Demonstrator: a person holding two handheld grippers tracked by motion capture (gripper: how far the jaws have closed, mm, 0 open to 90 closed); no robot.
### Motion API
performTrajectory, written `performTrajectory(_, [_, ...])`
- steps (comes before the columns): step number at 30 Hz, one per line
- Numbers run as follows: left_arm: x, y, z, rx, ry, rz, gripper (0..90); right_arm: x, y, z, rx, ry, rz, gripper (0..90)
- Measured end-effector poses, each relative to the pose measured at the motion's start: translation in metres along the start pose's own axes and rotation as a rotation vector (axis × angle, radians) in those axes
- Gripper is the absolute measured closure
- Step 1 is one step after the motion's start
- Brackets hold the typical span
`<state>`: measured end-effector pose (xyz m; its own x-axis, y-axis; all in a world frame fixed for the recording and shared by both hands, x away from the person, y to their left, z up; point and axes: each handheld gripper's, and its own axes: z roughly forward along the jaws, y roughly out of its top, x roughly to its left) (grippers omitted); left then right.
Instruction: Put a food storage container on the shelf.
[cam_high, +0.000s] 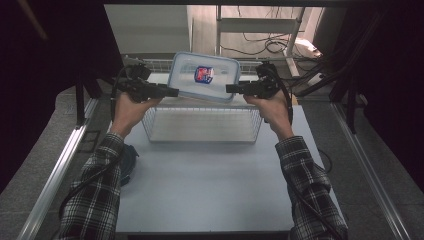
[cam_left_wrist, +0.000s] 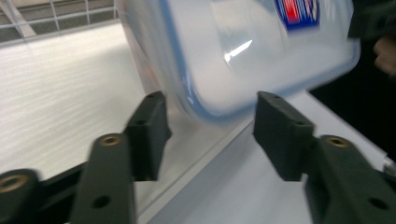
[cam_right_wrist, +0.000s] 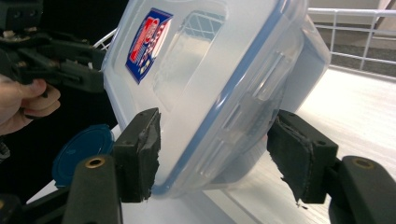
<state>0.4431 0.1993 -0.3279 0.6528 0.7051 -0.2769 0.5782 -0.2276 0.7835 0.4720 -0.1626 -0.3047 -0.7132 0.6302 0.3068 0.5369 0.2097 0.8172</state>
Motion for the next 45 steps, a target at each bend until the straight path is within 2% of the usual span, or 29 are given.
performTrajectory(2, [-0.003,0.001,0.003,0.015,0.029,0.014,45.7,0.000,0.000,0.001,0.003,-0.010,0.000,31.7])
performTrajectory(3, [-0.004,0.002,0.003,0.007,0.034,0.014,44.4,0.000,0.001,0.001,0.005,-0.009,0.001,31.6])
performTrajectory(7, [-0.001,0.008,-0.004,-0.058,0.043,-0.018,42.1,0.001,0.001,0.001,0.004,-0.024,-0.010,30.1])
performTrajectory(8, [0.001,0.011,-0.007,-0.097,0.078,-0.022,42.4,0.002,0.002,0.001,0.005,-0.033,-0.015,29.1])
performTrajectory(9, [0.002,0.012,-0.010,-0.124,0.089,-0.032,43.5,0.003,0.003,0.001,0.008,-0.047,-0.020,28.2])
performTrajectory(12, [0.007,0.018,-0.011,-0.172,0.133,-0.049,43.4,0.003,0.004,0.002,0.013,-0.058,-0.029,27.4])
performTrajectory(14, [0.009,0.024,-0.004,-0.156,0.139,-0.045,42.2,0.004,0.005,0.003,0.016,-0.061,-0.039,27.4])
performTrajectory(16, [0.009,0.028,0.005,-0.117,0.151,-0.025,42.5,0.005,0.006,0.004,0.022,-0.067,-0.048,26.4])
performTrajectory(18, [0.009,0.030,0.009,-0.123,0.094,-0.039,43.4,0.007,0.008,0.005,0.027,-0.084,-0.068,23.4])
performTrajectory(23, [0.007,0.031,0.011,-0.106,0.072,-0.060,42.9,0.011,0.011,0.005,0.020,-0.167,-0.125,19.9])
performTrajectory(27, [0.007,0.027,0.009,-0.104,0.057,-0.068,42.8,0.012,0.011,0.004,0.004,-0.185,-0.121,23.3])
performTrajectory(30, [0.008,0.024,0.007,-0.114,0.038,-0.084,42.4,0.009,0.012,0.001,-0.011,-0.181,-0.097,30.9])
performTrajectory(32, [0.008,0.023,0.004,-0.119,0.020,-0.097,42.2,0.008,0.013,-0.001,-0.009,-0.192,-0.105,33.9])
performTrajectory(35, [0.006,0.023,0.000,-0.113,0.021,-0.086,42.8,0.006,0.015,-0.003,-0.001,-0.208,-0.110,36.7])
performTrajectory(41, [0.005,0.020,-0.003,-0.118,0.027,-0.088,43.9,0.009,0.016,0.003,0.004,-0.158,-0.096,43.3])
performTrajectory(45, [0.005,0.018,-0.005,-0.116,0.011,-0.097,46.1,0.013,0.017,0.004,0.009,-0.163,-0.100,44.5])
